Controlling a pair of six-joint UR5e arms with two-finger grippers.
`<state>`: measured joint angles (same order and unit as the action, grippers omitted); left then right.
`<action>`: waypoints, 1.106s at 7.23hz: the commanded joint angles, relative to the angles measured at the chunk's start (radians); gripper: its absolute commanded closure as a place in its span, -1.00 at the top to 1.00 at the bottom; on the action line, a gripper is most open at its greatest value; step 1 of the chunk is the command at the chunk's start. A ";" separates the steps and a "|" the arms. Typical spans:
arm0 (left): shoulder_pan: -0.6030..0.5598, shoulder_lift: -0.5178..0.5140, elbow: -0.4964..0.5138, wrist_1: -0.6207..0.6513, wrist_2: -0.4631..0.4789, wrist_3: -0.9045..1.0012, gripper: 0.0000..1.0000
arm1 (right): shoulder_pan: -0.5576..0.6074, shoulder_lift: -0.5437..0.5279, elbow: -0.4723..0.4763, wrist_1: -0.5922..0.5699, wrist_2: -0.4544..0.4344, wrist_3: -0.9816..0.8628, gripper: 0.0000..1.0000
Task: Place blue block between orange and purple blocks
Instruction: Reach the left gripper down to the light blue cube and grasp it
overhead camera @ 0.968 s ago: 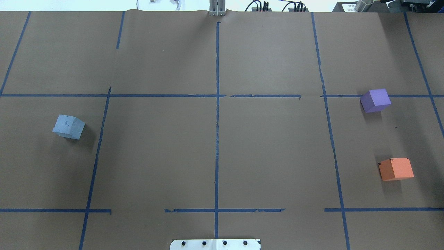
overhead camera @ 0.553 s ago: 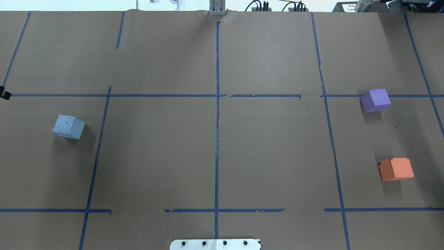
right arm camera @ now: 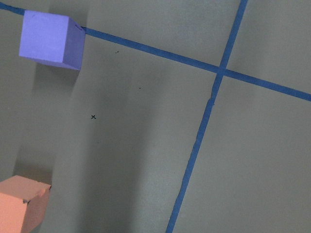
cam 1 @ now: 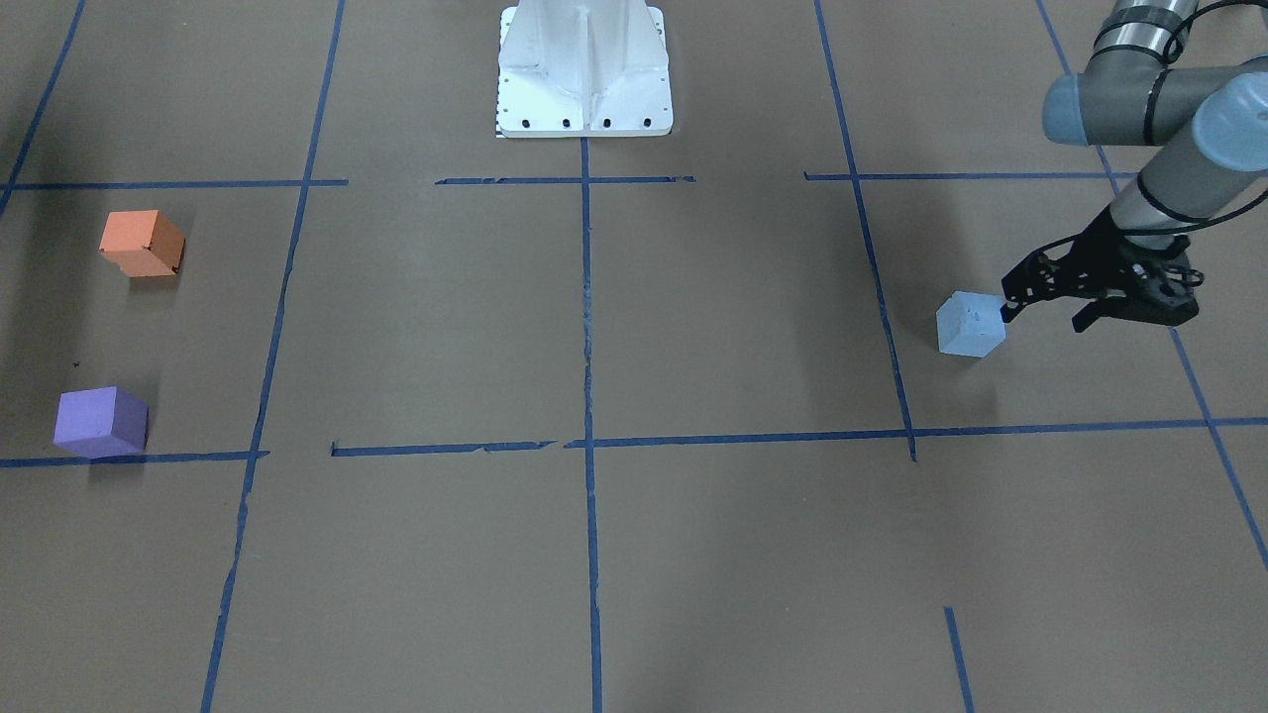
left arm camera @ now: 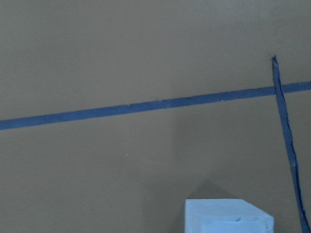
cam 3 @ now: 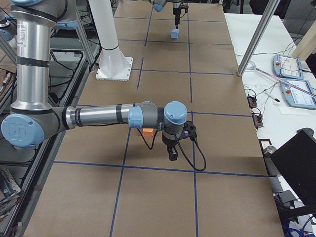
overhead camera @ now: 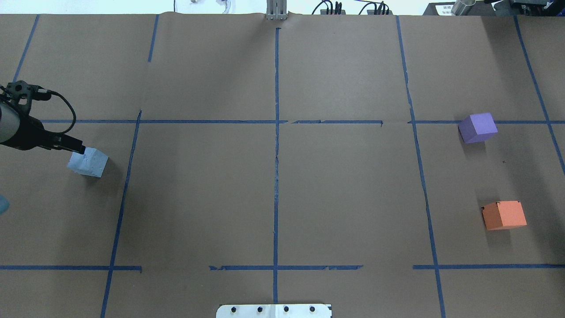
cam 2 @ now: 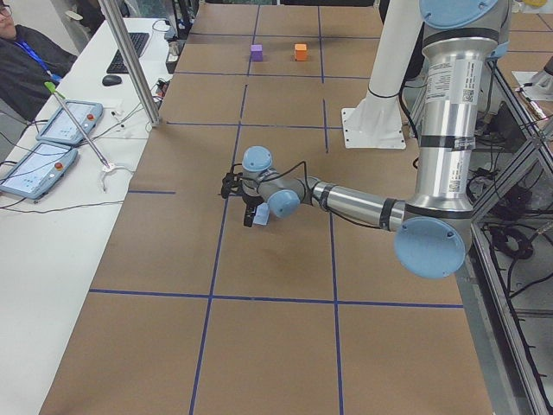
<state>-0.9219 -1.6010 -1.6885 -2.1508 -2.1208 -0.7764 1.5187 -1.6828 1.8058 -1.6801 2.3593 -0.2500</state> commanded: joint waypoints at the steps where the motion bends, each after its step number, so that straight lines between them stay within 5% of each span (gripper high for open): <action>1: 0.072 -0.016 0.006 -0.001 0.016 -0.046 1.00 | 0.000 0.000 -0.003 0.000 0.000 0.000 0.99; 3: 0.115 -0.013 0.023 0.003 0.107 -0.049 1.00 | 0.000 0.000 -0.006 0.000 0.000 0.000 0.99; 4: 0.135 -0.014 0.023 0.008 0.175 -0.053 0.82 | 0.000 0.000 -0.006 0.000 0.000 0.000 0.99; 5: 0.135 -0.016 0.023 0.008 0.174 -0.049 -0.01 | 0.000 0.000 -0.006 0.000 0.000 0.000 0.99; 6: 0.135 -0.020 0.007 0.031 0.173 -0.049 -0.47 | 0.000 0.000 -0.006 0.000 0.000 0.000 0.99; 8: 0.135 -0.133 -0.025 0.151 0.176 -0.053 -0.49 | 0.000 0.000 -0.005 0.000 0.000 0.000 0.99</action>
<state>-0.7875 -1.6675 -1.6951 -2.0708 -1.9477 -0.8264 1.5186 -1.6828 1.7995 -1.6797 2.3593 -0.2501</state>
